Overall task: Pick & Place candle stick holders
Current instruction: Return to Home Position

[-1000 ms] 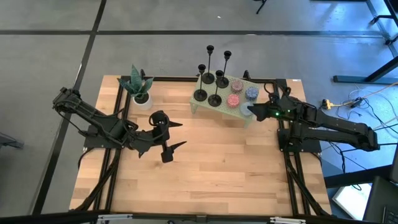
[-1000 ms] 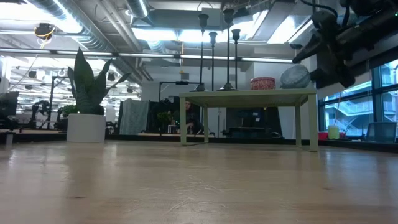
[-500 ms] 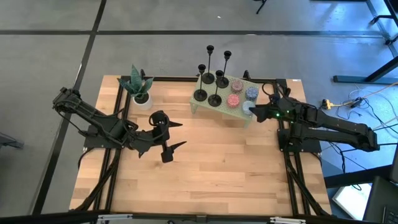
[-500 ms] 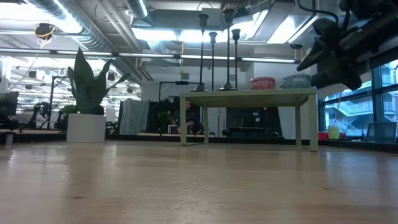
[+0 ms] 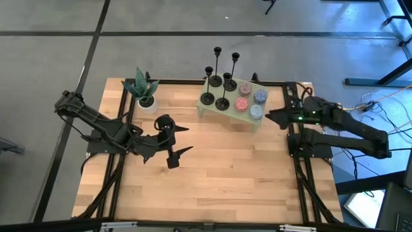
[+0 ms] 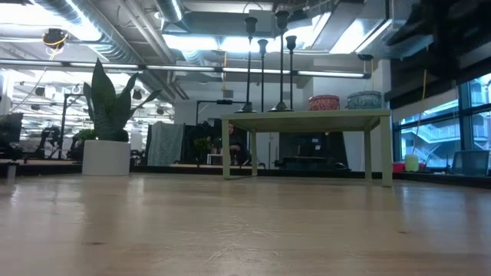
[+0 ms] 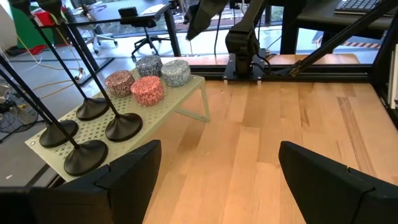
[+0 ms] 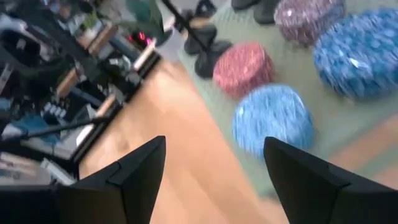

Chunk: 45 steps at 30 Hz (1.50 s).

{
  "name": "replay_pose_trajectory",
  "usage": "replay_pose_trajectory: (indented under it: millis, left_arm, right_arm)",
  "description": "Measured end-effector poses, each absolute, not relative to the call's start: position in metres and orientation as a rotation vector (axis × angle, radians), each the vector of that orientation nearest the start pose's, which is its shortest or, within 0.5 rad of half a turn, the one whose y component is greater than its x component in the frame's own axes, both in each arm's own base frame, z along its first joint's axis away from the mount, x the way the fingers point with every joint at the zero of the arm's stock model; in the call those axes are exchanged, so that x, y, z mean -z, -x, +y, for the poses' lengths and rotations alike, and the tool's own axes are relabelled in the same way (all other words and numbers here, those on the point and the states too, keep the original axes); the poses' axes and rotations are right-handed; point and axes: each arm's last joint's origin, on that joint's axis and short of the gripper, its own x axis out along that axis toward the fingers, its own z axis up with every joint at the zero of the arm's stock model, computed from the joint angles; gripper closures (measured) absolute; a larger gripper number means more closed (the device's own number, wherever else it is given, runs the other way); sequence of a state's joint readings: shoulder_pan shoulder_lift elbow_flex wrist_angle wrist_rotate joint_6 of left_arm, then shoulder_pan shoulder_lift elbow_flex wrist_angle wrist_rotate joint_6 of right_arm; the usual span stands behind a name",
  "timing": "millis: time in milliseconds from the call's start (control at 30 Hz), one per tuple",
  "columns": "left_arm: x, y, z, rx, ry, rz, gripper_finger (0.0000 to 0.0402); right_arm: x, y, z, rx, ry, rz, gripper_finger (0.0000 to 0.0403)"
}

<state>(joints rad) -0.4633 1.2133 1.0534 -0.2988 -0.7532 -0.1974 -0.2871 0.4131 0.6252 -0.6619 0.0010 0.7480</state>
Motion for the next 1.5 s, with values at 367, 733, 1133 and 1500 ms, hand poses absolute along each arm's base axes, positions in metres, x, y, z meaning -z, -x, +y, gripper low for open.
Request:
replay_pose_trajectory:
  millis: [367,733,1133,1500]
  left_arm:
    - [-0.332,-0.240,-0.098,-0.320,-0.069,0.347,0.0078]
    - [-0.332,-0.240,-0.098,-0.320,-0.069,0.347,0.0078]
    - [-0.332,-0.240,-0.098,-0.320,-0.069,0.347,0.0078]
    - [-0.349,-0.230,-0.088,-0.380,-0.042,0.290,0.0078]
  right_arm:
    - [-0.315,-0.061,-0.015,0.394,-0.848,0.368,0.0128]
    - [-0.320,-0.071,-0.011,0.134,-0.879,0.340,0.0128]
    - [-0.351,-0.082,-0.010,-0.114,-0.595,0.068,0.0196]
    - [-0.376,-0.087,-0.010,-0.187,-0.396,-0.078,0.0351]
